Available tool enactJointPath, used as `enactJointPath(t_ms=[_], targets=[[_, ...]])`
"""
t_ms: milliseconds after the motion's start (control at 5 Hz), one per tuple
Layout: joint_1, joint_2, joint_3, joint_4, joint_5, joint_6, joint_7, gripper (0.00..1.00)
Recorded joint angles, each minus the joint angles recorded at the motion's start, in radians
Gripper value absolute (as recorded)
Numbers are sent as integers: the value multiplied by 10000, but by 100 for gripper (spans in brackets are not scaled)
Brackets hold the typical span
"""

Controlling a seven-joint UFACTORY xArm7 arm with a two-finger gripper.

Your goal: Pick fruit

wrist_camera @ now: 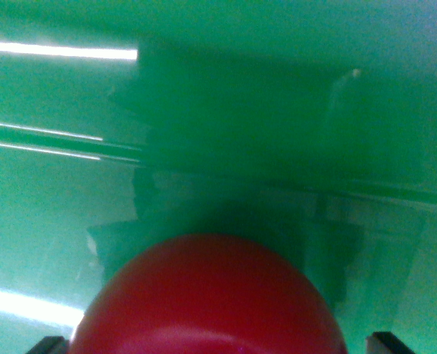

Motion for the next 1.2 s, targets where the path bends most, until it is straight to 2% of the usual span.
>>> enactJointPath(t_ms=[600, 800, 1200], targets=[[0, 0, 0, -1, 0, -1, 0, 0], [0, 0, 0, -1, 0, -1, 0, 100], [0, 0, 0, -1, 0, -1, 0, 100]])
